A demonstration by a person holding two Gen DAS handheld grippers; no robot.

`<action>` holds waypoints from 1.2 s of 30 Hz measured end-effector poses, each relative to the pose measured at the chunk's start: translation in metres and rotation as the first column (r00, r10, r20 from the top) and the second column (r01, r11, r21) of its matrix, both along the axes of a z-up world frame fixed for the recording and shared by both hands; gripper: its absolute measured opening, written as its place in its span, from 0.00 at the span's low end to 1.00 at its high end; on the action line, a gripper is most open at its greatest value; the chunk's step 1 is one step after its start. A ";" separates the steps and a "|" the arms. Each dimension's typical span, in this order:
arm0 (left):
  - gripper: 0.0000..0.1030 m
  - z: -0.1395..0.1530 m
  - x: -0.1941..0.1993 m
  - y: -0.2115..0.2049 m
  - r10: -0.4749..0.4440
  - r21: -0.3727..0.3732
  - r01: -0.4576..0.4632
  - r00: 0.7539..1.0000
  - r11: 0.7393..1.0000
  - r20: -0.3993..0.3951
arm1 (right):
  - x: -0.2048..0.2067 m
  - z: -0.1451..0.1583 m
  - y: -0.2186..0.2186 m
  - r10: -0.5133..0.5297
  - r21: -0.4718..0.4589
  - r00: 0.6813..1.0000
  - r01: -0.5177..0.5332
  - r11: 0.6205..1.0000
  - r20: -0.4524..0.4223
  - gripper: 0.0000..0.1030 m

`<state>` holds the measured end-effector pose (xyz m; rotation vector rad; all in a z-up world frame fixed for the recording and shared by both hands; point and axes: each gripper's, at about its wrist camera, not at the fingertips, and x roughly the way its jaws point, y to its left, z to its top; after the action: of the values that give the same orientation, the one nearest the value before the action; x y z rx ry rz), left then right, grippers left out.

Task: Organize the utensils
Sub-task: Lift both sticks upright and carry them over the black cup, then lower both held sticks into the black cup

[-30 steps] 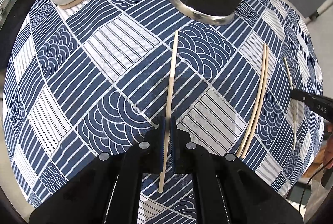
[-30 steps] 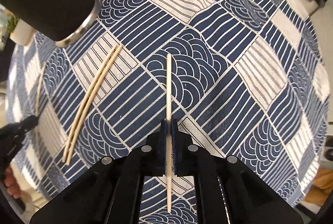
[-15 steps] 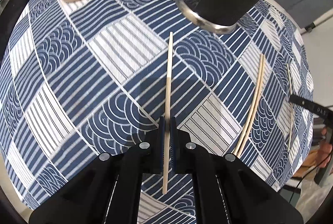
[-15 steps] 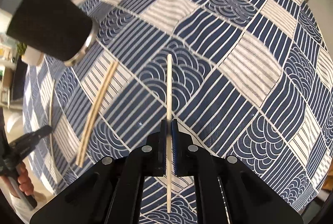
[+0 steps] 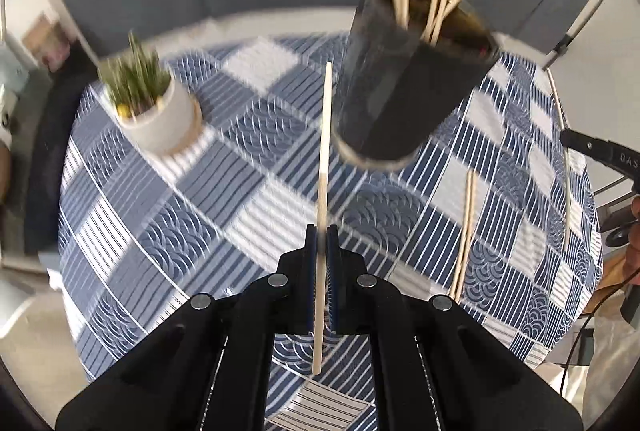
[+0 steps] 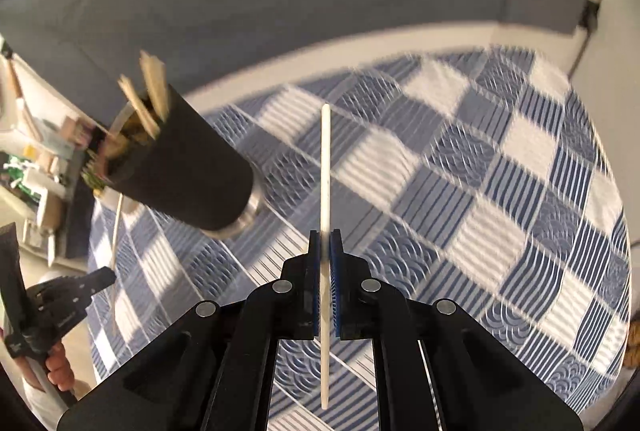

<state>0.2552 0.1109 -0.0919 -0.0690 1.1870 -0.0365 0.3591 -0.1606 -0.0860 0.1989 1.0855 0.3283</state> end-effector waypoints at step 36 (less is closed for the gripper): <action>0.05 0.121 0.049 -0.023 -0.014 -0.271 0.212 0.811 0.939 0.584 | 0.016 0.153 0.098 0.261 0.132 0.732 -0.431 0.892 0.630 0.05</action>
<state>0.3038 0.0875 0.0288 -0.2605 0.5592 -0.3422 0.3750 -0.0628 0.0673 0.1150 0.4265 0.8300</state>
